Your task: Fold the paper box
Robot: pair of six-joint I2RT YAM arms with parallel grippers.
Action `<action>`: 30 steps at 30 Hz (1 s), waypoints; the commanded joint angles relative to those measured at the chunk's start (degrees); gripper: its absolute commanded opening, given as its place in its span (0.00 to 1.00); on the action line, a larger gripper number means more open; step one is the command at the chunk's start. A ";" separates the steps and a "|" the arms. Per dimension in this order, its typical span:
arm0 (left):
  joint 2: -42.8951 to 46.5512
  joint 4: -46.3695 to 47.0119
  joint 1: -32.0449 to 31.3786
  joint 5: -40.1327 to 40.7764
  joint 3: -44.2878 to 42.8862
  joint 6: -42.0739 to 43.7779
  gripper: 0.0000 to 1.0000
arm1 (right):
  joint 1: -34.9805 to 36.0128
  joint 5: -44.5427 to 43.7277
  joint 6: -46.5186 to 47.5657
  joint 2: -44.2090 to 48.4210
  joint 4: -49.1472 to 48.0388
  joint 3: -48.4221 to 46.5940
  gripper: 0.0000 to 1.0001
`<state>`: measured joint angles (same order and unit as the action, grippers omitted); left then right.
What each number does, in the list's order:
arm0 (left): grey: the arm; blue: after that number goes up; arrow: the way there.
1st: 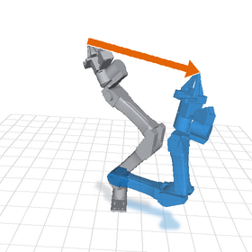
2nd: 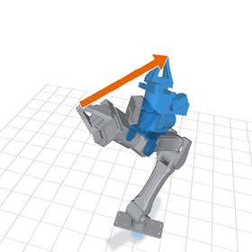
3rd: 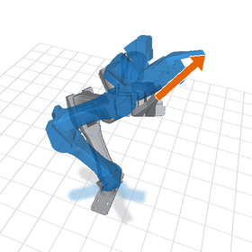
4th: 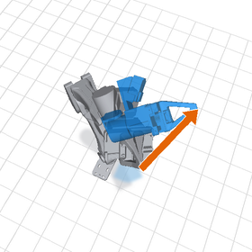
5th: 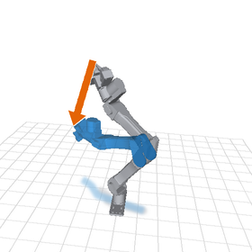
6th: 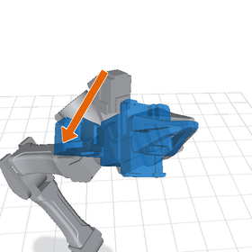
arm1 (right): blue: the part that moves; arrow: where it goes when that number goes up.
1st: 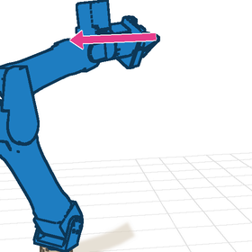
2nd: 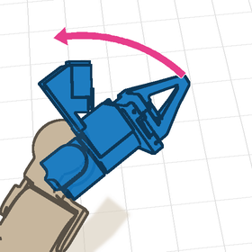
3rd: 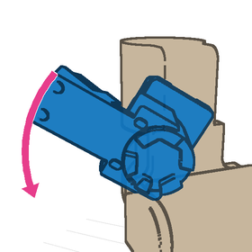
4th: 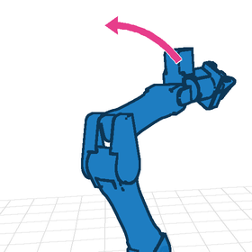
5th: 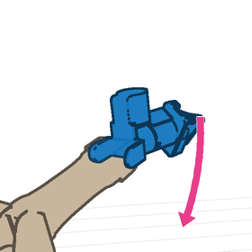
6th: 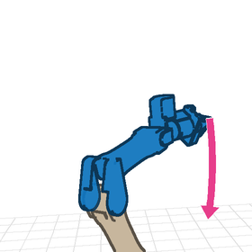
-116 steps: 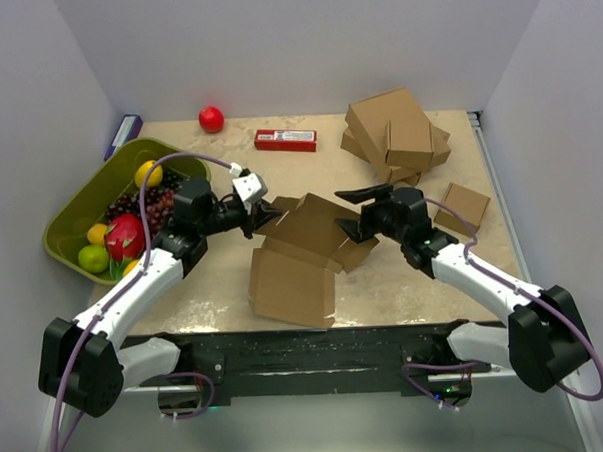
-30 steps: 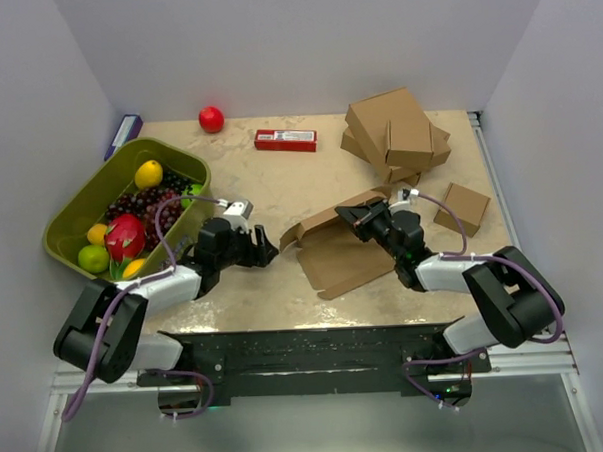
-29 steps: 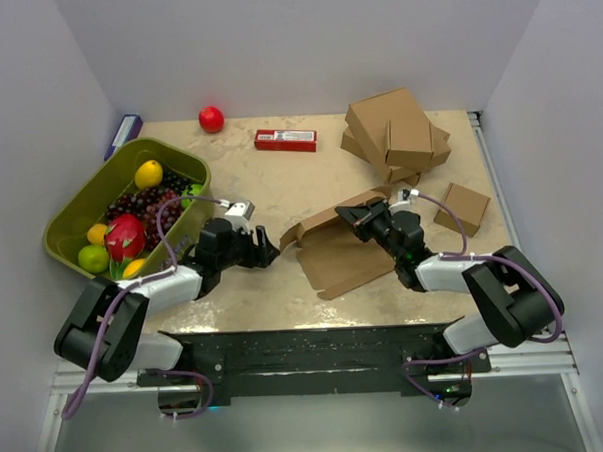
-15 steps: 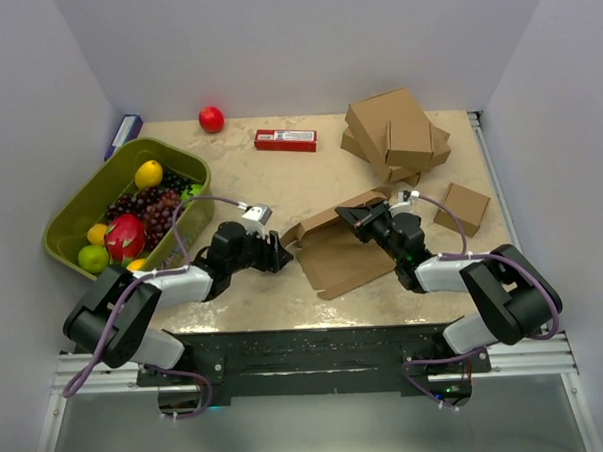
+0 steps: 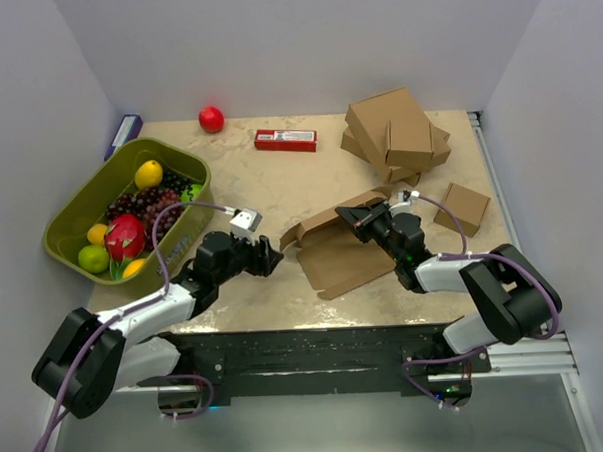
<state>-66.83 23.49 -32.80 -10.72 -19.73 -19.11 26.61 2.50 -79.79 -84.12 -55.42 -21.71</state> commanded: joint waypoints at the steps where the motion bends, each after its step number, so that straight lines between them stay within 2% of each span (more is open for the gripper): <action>1: 2.05 -1.51 0.98 7.63 -0.05 1.45 0.59 | 0.02 -1.10 2.01 -1.40 2.25 1.15 0.00; 7: -1.81 -1.25 4.23 10.54 -2.77 -0.84 0.54 | 0.02 -0.83 2.18 -1.58 1.98 0.97 0.00; 10: -5.85 2.33 4.14 10.63 -5.05 0.30 0.54 | -0.07 -0.66 2.18 -2.10 1.63 0.71 0.00; 17: -17.62 6.31 2.39 5.46 -11.38 1.36 0.47 | -0.07 0.57 1.48 -4.12 0.05 0.18 0.00; 30: -21.33 9.47 -1.04 1.85 -11.65 -0.48 0.42 | -0.07 0.93 0.34 -6.41 -2.15 0.62 0.00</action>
<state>-87.70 28.25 -32.75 -7.14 -30.55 -18.94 26.57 2.79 -81.21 -88.53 -61.43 -21.78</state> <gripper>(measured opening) 0.422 0.014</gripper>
